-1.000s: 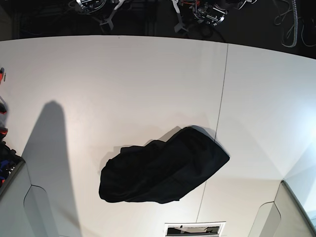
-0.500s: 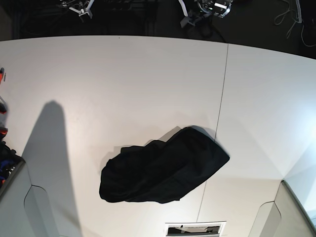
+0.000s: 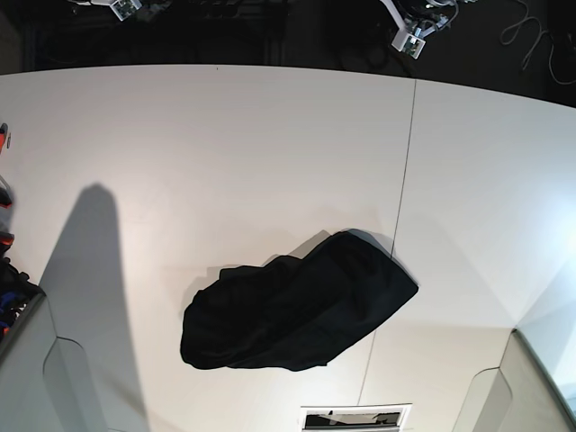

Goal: Layout the t-shirt on the table in an organized manner, then fold the t-shirt properly

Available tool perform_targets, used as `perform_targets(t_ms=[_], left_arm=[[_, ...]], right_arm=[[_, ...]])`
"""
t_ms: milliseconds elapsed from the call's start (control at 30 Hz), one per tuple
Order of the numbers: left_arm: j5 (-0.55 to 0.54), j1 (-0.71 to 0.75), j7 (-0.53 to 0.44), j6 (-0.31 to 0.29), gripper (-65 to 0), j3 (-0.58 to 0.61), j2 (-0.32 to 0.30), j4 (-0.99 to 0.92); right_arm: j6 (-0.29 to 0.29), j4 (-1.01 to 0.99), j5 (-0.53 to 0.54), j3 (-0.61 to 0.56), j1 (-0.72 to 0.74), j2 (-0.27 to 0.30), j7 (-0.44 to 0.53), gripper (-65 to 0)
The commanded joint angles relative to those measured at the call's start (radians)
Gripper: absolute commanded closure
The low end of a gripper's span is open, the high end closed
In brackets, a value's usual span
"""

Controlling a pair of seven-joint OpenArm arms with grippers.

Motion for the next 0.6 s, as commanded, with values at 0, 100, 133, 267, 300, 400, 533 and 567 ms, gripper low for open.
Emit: perform_targets(t_ms=[0, 100, 133, 267, 300, 400, 533, 567], left_arm=[[-0.015, 0.026, -0.021, -0.018, -15.2, -0.017, -0.002, 0.061], [-0.031, 0.081, -0.003, -0.034, -15.2, -0.063, -0.002, 0.202], [-0.044, 0.096, 0.004, -0.034, -15.2, -0.078, -0.002, 0.247], [-0.113, 0.149, 0.009, -0.034, -15.2, -0.139, -0.002, 0.401], [-0.127, 0.157, 0.009, -0.034, -15.3, -0.153, -0.002, 0.433], [-0.178, 0.167, 0.017, -0.034, -15.4, -0.181, -0.023, 0.493], [-0.198, 0.16, 0.018, -0.034, -23.5, -0.183, -0.09, 0.498], [-0.203, 0.156, 0.018, -0.034, -28.0, -0.183, -0.108, 0.498]], right_arm=[[0.008, 0.065, 0.012, 0.017, -0.04, 0.025, 0.013, 0.0], [0.008, 0.23, 0.043, 0.069, -0.094, 0.057, -0.001, 0.0], [0.008, 0.28, 0.059, 0.09, -0.101, 0.063, -0.01, 0.0], [-0.002, 0.453, 0.149, 0.197, -0.084, 0.063, -0.049, 0.0], [-0.008, 0.487, 0.182, 0.221, -0.066, 0.063, -0.057, 0.0], [-0.023, 0.542, 0.264, 0.272, 0.029, 0.063, -0.097, -1.0], [-0.023, 0.52, 0.357, 0.267, 0.227, 0.037, -0.18, -30.3], [-0.022, 0.505, 0.369, 0.258, 0.278, 0.024, -0.195, -34.6]])
